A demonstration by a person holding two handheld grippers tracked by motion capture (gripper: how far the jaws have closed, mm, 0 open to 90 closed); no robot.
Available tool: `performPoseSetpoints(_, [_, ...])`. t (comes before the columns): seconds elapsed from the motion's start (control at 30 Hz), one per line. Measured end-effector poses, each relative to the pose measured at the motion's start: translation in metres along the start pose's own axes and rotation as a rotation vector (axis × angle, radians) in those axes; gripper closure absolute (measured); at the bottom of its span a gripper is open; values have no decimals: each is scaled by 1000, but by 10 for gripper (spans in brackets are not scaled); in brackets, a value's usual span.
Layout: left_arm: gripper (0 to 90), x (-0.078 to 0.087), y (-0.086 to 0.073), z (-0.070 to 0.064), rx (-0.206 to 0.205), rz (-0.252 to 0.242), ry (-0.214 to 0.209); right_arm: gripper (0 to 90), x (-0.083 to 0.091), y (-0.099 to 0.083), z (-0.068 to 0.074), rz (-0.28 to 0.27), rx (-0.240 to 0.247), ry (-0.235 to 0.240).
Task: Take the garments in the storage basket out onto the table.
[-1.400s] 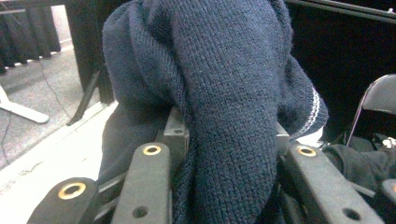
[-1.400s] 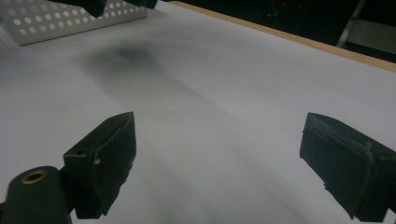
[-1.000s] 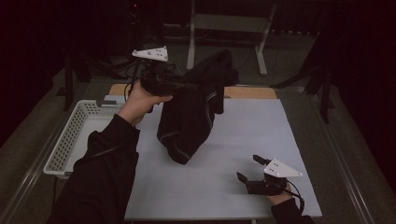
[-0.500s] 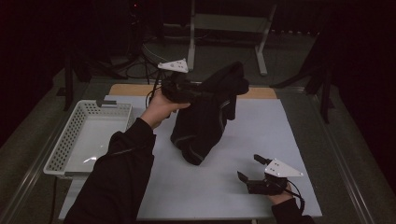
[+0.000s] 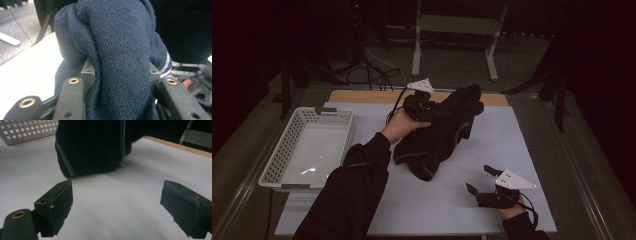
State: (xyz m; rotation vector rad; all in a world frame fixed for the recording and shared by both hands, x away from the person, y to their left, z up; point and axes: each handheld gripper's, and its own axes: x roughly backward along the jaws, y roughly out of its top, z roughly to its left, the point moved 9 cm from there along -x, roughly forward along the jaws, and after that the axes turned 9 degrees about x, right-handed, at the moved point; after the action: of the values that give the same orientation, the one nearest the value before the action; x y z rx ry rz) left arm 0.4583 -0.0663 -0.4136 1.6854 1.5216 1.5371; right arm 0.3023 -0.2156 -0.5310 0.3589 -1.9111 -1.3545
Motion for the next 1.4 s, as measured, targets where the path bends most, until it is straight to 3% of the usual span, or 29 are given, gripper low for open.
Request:
performPoseSetpoints(0.13, [465,-11,-6,0,36,22,-23,110,1,0,0,-2,2,-3])
performPoseSetpoints(0.2, [427,-12,-6,-1,35,13,-22,110,1,0,-1,-1,-3,-1])
performPoseSetpoints(0.33, [264,-6,-2,-2,45,-2,-17,110,1,0,-1,-2,1,-1])
performPoseSetpoints(0.4, [199,1,-1,-1,42,-2,15,110,1,0,0,-1,1,-1])
performPoseSetpoints(0.47, [123,7,-1,-2,35,5,-3,110,1,0,0,-1,1,-3])
performPoseSetpoints(0.53, [21,10,-1,-2,29,1,5,110,1,0,0,2,0,-4])
performPoseSetpoints(0.6, [16,16,0,-3,25,3,6,110,1,0,0,1,2,-3])
performPoseSetpoints(0.67, [2,26,3,-5,-5,-14,32,110,1,1,0,0,2,-6])
performPoseSetpoints(0.73, [2,30,4,-4,-8,-17,49,110,1,0,0,-1,3,-6])
performPoseSetpoints(0.87, [0,50,10,-7,-27,-32,56,110,0,0,0,0,1,-4])
performPoseSetpoints(1.03, [0,63,7,-10,-55,-11,87,110,0,0,0,1,2,-2])
performPoseSetpoints(1.07, [0,66,7,-10,-69,-19,105,110,0,0,0,1,0,-2])
performPoseSetpoints(1.23, [0,72,6,-14,-85,-27,105,110,-1,0,1,2,4,-2])
performPoseSetpoints(1.27, [0,77,2,-15,-99,-30,123,110,-1,1,1,3,4,1])
performPoseSetpoints(1.4, [0,84,-6,-15,-81,-33,129,110,-1,1,1,3,6,-1])
